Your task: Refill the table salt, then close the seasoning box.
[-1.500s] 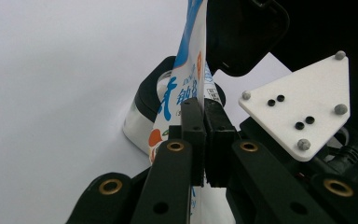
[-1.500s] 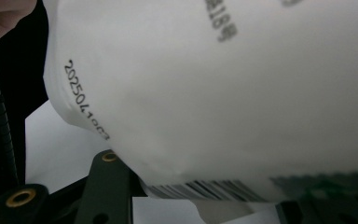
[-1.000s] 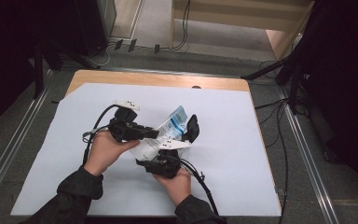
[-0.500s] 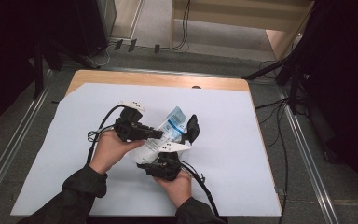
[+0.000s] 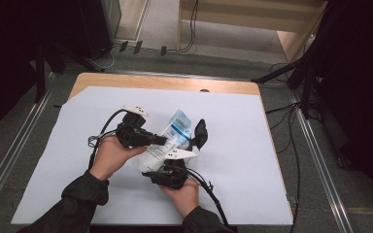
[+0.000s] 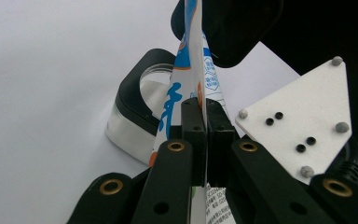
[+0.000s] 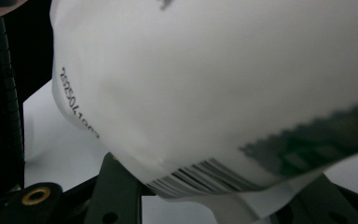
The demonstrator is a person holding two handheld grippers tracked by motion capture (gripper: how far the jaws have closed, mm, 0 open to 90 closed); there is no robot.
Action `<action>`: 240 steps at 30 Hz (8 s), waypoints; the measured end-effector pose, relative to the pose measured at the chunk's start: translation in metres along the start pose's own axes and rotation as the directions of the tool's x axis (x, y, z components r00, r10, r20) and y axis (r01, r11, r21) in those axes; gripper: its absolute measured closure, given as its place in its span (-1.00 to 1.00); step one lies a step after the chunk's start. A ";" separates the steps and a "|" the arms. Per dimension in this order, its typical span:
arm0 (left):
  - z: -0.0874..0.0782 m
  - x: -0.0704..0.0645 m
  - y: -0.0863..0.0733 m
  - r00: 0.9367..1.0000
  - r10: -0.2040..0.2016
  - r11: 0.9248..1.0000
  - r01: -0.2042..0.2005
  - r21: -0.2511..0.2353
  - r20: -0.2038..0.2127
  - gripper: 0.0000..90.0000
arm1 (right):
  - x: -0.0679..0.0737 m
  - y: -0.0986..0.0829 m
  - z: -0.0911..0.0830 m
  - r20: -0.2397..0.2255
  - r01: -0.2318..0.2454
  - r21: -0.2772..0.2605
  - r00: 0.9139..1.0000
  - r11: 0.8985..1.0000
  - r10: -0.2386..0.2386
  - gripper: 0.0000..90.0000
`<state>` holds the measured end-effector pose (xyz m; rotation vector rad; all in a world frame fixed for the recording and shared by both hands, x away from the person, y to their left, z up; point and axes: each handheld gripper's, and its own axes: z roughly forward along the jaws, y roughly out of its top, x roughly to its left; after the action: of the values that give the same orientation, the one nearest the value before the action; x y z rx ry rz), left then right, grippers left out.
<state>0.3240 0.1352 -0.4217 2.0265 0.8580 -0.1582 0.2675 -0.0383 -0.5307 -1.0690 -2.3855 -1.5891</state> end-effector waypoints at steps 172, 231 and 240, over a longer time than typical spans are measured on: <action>-0.072 0.107 -0.052 0.955 -0.093 0.982 0.041 -0.184 -0.283 0.98 | -0.065 0.025 -0.137 0.195 0.060 -0.007 0.979 0.998 -0.057 0.23; -0.098 0.070 -0.085 0.948 -0.074 0.982 0.014 -0.189 -0.310 -0.09 | -0.086 0.058 -0.144 0.206 0.005 -0.087 0.978 0.996 0.013 1.00; -0.098 0.062 -0.097 0.950 -0.083 0.984 0.030 -0.177 -0.302 -0.09 | -0.085 0.062 -0.134 0.209 0.003 -0.083 0.978 0.997 0.015 1.00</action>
<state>0.2890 0.2780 -0.4577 1.8926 1.0864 0.2010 0.3278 -0.1795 -0.4566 -1.3197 -2.4599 -1.6639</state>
